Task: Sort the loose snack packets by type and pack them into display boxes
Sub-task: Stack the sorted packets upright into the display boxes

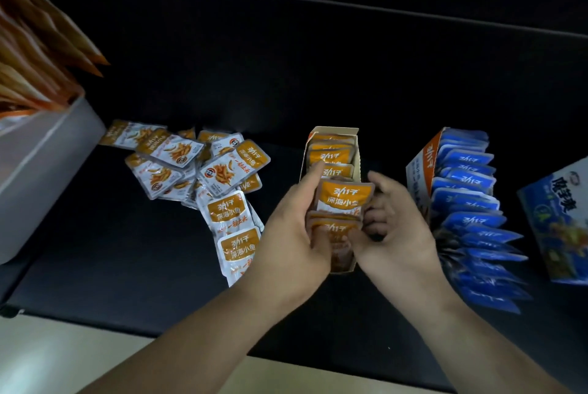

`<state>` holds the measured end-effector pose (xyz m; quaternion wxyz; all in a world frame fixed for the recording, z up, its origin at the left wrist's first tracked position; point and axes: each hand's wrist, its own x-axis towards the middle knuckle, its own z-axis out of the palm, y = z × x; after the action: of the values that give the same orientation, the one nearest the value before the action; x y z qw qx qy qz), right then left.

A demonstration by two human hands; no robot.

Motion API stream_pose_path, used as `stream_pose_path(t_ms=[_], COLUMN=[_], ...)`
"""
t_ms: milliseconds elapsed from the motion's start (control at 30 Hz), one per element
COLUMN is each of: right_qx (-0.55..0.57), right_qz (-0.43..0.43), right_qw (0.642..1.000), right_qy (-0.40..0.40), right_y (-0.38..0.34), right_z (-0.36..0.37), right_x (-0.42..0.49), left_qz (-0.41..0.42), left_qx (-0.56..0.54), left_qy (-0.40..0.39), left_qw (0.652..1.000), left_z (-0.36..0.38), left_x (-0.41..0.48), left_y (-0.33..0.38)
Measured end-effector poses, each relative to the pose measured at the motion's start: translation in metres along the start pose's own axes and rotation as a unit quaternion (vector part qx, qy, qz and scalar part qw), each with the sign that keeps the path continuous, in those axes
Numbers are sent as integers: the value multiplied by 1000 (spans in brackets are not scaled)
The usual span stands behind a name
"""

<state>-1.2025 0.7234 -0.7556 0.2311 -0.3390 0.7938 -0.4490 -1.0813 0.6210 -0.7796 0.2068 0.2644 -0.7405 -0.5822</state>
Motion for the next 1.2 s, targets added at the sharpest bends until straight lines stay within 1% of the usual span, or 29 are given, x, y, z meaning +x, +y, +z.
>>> stream_pose_path(t_ms=[67, 100, 133, 200, 300, 333, 400, 467, 533, 567, 667, 767, 800, 900, 933, 967, 1000, 1033, 1067, 1100, 1133, 1167, 1200], right_qx=[-14, -24, -32, -34, -58, -75, -102, -170, -284, -313, -320, -389, -398, -420, -413, -377, -323, -260, -203, -163, -144, -148, -176], right_qz=[-6, -4, -1, -7, -36, -51, -73, -82, -128, -147, -137, -133, -126, -121, -137, -167, -200, -223, -221, -195, -162, -130, -97], right_qw=[1000, 999, 998, 996, 993, 990, 984, 968, 940, 930, 928, 900, 898, 893, 896, 909, 925, 939, 952, 963, 967, 965, 959], right_qy=[-22, -43, -61, -81, -100, -108, -130, -163, -143, -129, -131, -142, -136, -108, -84, -53, -25, -23, -52, -92, -136, -175, -201], right_y=[4, 4, 4, 1, -8, -9, -9, -6, -2, 1, 4, 6, 5, 0, -3, -8, -13, -19, -24, -29, -29, -24, -17], right_z=[-2, -2, -3, -4, -8, -10, -12, -12, -11, -11, -14, -7, -4, 1, 3, 9, 18, 31, 47, 62, 77, 92, 104], right_x=[4, 5, 5, 6, 9, 10, 13, 12, 12, 13, 18, 18, 17, 14, 12, 8, 2, -5, -14, -22, -31, -39, -45], left_qz=[32, 33, 30, 20, 14, 13, 30, 21, 16, 19, 35, 66, 67, 38, 33, 25, 4, -26, -54, -69, -72, -72, -78], left_qx=[109, 142, 137, 92, 68, 83, 150, 163, 152, 154, 161, 195, 195, 149, 152, 169, 194, 229, 274, 322, 361, 378, 381], left_qy=[32, 44, 46, 25, 21, 30, 69, 80, 66, 58, 44, 38, 37, 48, 71, 104, 140, 172, 194, 194, 174, 134, 88], left_qw=[993, 988, 989, 995, 997, 996, 986, 983, 986, 986, 985, 978, 978, 987, 985, 980, 971, 958, 940, 924, 913, 913, 917], left_z=[-8, -9, -8, -5, -6, -8, -15, -20, -20, -19, -16, -14, -14, -24, -29, -36, -44, -53, -61, -67, -73, -77, -82], left_x=[-5, -6, -7, -10, -9, -8, -8, -12, -18, -21, -19, -10, -8, -15, -22, -29, -37, -44, -50, -55, -59, -63, -65], left_y=[-4, -10, -13, -12, -13, -13, -17, -24, -28, -30, -35, -33, -32, -36, -39, -45, -55, -65, -76, -86, -95, -103, -106])
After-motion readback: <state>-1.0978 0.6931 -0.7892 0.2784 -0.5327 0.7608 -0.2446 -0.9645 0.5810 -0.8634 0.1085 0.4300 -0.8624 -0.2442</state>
